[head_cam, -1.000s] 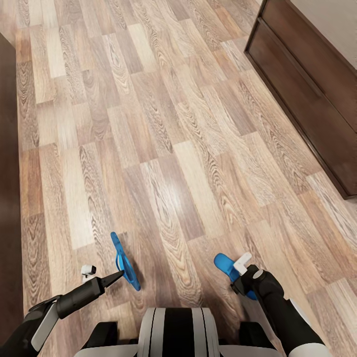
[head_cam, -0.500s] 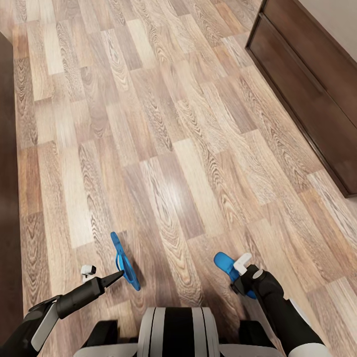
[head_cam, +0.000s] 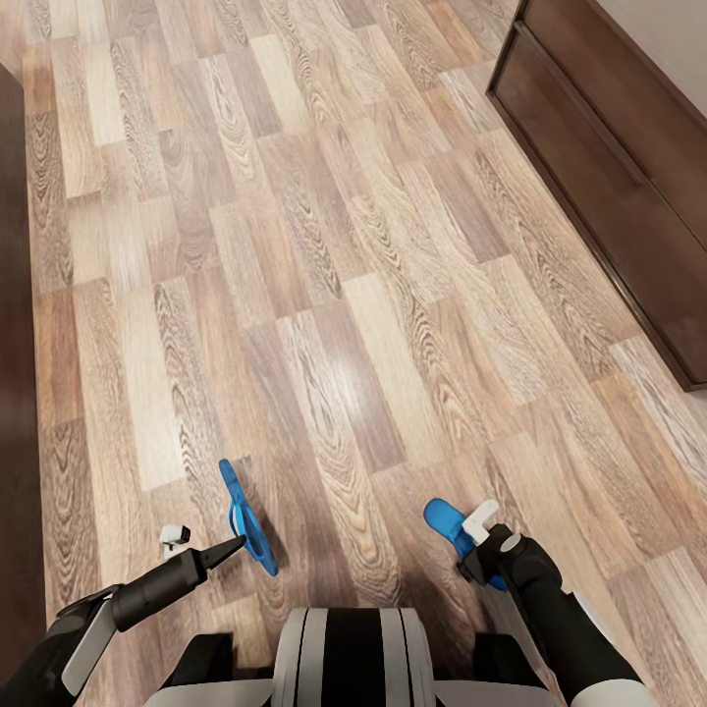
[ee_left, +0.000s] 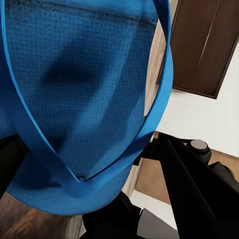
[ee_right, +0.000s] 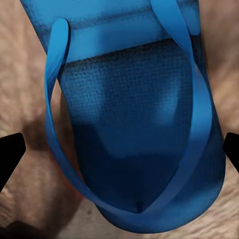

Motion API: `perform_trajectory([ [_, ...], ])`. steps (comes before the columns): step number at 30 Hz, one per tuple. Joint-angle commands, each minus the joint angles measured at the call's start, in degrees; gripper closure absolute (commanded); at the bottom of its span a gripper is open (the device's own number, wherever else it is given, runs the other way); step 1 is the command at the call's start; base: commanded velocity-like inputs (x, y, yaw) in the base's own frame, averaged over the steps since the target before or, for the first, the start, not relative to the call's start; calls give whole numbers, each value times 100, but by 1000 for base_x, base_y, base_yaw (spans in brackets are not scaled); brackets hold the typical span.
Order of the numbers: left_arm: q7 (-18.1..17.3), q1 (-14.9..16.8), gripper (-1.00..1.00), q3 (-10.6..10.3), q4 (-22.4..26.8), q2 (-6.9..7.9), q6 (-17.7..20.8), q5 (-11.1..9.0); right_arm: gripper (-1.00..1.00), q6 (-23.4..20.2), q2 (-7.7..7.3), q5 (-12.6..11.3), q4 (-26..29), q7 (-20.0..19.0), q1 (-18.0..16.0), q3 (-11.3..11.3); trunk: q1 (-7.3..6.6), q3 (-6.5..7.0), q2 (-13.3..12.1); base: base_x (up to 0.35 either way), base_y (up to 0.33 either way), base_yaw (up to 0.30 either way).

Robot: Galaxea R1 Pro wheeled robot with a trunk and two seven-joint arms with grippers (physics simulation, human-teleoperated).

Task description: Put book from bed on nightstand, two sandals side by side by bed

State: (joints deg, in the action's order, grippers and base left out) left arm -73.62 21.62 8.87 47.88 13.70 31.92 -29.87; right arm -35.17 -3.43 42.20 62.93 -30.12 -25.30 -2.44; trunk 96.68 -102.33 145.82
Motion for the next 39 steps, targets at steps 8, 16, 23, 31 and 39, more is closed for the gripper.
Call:
perform_trajectory([
  [8, 16, 1, 100, 1, 2, 1, 34, -10, 100, -17, 0, 61, 10, -46, -2, -11, -1, -3, 1, 0, 0, 0],
  [16, 15, 1, 100, 1, 2, 1, 34, -10, 100, -17, -8, 59, 26, -47, -2, -3, -1, -3, 1, 0, 0, 0],
  [23, 20, 1, 100, 1, 2, 1, 34, -10, 100, -17, 0, 61, 29, -42, -2, -11, -6, 42, -2, 0, 0, 0],
  [31, 16, 1, 100, 1, 2, 2, 34, -10, 100, -17, 0, 61, 34, -45, -2, -11, -27, 219, -12, 0, 0, 0],
  [39, 14, 1, 100, 1, 2, 5, 39, -10, 100, -17, -1, 61, 49, -52, -2, -7, -47, 396, -23, 0, 0, 0],
])
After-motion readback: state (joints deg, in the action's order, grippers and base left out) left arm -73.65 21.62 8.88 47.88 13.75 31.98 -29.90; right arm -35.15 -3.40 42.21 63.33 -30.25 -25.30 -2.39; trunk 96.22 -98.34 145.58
